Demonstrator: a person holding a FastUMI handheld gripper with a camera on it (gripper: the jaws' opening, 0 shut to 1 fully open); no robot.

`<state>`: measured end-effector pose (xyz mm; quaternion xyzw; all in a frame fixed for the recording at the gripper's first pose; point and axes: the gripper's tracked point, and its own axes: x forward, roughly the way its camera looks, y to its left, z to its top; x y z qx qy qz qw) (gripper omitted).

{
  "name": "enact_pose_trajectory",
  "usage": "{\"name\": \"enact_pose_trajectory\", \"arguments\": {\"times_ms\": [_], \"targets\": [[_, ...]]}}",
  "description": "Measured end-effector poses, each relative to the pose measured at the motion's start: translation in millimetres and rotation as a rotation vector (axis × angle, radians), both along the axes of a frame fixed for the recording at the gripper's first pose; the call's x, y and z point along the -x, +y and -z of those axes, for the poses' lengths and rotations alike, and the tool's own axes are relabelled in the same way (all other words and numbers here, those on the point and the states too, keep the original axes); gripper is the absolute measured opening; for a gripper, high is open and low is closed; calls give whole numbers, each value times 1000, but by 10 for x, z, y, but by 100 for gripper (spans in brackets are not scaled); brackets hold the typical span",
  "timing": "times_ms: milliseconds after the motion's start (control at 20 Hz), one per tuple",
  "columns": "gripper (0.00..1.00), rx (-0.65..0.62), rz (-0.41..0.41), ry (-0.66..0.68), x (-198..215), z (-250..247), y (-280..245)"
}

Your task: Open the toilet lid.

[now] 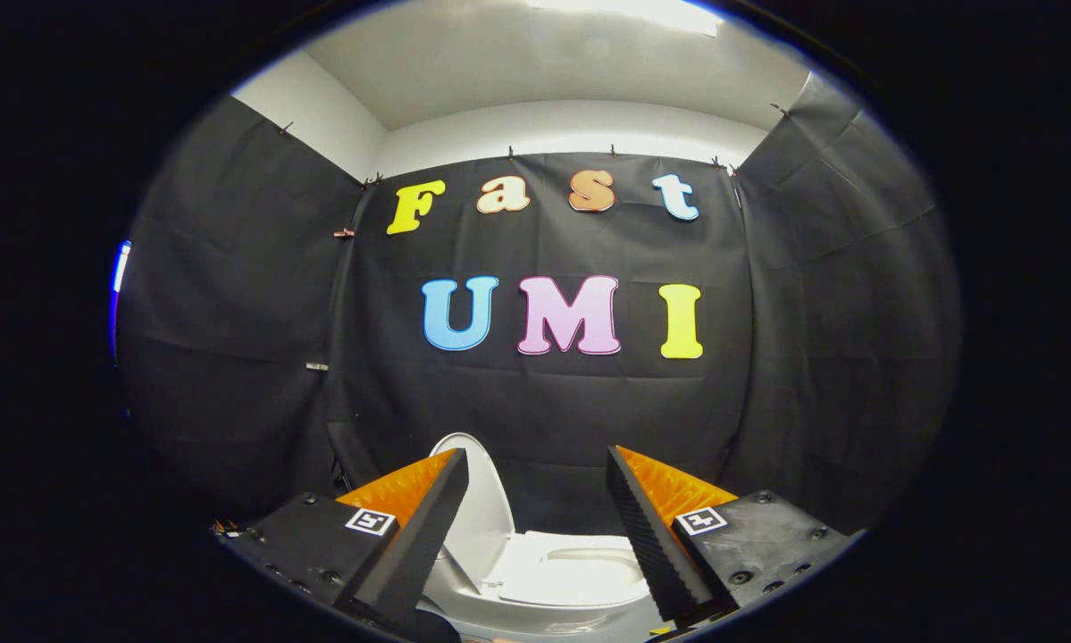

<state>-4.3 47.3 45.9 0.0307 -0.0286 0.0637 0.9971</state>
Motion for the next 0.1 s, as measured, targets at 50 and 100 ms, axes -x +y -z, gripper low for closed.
{"name": "enact_pose_trajectory", "arguments": {"times_ms": [50, 100], "targets": [[98, -2, 0, 0, -4, -5, -1], [98, -4, 0, 0, 4, -3, -5]]}}
